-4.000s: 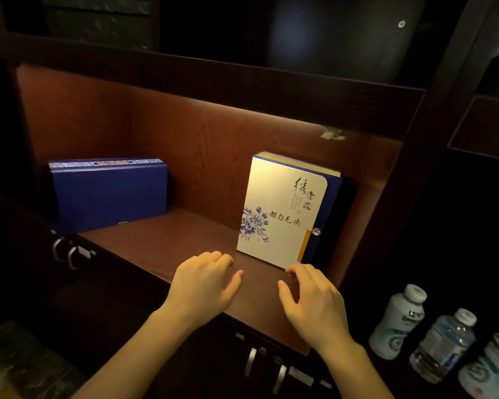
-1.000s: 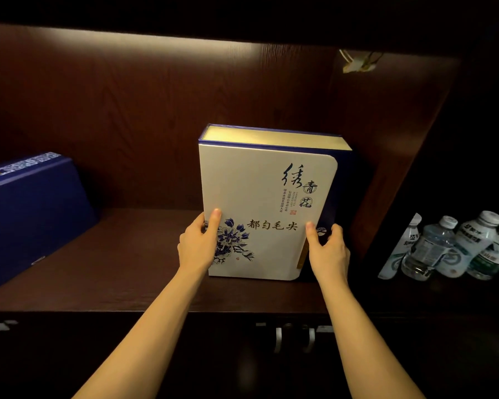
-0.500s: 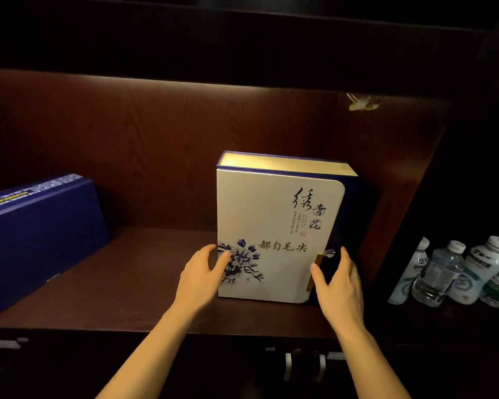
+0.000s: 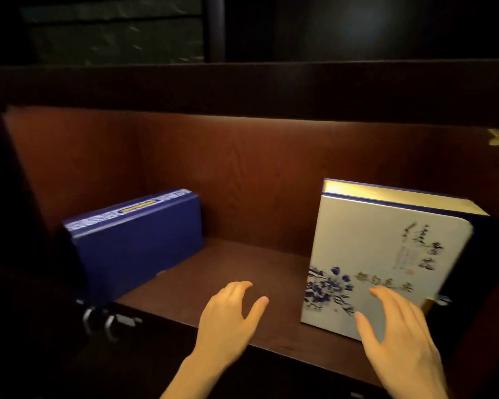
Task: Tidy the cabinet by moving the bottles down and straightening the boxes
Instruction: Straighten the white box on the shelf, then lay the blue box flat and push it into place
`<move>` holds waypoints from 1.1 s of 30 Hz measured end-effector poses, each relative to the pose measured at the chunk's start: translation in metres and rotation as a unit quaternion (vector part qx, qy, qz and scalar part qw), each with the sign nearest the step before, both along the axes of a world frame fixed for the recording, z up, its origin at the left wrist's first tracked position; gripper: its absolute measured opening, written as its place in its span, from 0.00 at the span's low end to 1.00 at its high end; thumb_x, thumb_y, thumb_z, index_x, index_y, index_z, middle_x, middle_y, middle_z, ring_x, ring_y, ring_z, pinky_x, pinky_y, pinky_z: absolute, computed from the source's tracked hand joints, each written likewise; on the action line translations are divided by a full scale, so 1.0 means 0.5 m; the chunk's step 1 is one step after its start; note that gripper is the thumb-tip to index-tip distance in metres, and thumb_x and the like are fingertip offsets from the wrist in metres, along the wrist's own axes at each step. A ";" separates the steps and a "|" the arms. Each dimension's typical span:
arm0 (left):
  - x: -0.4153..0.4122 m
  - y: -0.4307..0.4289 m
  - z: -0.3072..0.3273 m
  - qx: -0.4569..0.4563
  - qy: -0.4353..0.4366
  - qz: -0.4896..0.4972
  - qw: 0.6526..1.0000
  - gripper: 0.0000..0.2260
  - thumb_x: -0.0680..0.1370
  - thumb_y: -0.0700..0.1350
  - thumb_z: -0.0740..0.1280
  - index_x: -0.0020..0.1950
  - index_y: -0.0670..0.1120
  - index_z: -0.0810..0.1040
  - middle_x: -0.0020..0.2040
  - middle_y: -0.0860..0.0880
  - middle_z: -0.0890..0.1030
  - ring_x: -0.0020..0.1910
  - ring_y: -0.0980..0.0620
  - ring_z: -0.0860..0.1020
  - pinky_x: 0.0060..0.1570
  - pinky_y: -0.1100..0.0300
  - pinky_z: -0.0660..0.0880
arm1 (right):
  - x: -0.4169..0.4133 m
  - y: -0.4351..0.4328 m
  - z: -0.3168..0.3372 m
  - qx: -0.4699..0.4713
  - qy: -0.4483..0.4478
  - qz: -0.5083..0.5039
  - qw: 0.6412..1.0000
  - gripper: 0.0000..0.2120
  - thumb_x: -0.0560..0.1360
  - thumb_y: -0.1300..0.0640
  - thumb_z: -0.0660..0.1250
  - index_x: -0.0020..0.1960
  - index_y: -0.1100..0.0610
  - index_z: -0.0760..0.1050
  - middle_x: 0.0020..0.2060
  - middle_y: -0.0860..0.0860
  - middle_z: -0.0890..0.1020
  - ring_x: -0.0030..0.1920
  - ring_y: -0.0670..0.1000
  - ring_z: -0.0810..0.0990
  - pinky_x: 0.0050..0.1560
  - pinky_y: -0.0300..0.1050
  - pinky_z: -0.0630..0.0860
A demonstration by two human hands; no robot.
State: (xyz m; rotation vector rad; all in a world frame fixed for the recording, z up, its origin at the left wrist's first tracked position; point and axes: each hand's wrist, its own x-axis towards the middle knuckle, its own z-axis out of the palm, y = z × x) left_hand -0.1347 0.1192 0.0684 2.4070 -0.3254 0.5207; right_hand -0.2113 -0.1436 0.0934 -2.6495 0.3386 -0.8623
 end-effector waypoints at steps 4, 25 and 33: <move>-0.022 0.081 0.008 0.004 -0.003 0.037 0.999 0.29 0.75 0.72 0.52 0.70 0.59 0.70 0.67 0.62 0.74 0.65 0.62 0.71 0.61 0.67 0.65 | 0.029 0.078 0.013 -0.054 -0.019 0.084 0.995 0.23 0.63 0.58 0.82 0.56 0.58 0.83 0.54 0.55 0.85 0.56 0.62 0.83 0.53 0.60 0.81; -0.043 0.426 0.038 -0.052 0.008 0.293 0.955 0.26 0.76 0.67 0.59 0.70 0.57 0.70 0.66 0.59 0.75 0.63 0.58 0.75 0.57 0.60 0.74 | 0.225 0.423 0.016 -0.010 0.004 0.335 0.942 0.19 0.76 0.46 0.70 0.65 0.48 0.76 0.63 0.43 0.78 0.64 0.46 0.74 0.55 0.43 0.78; 0.083 0.519 0.037 -0.085 0.017 0.337 0.938 0.25 0.76 0.66 0.61 0.68 0.54 0.72 0.63 0.57 0.78 0.58 0.60 0.75 0.48 0.65 0.70 | 0.413 0.513 0.016 0.075 0.065 0.342 0.935 0.24 0.76 0.43 0.69 0.70 0.47 0.72 0.68 0.46 0.76 0.67 0.47 0.75 0.62 0.46 0.76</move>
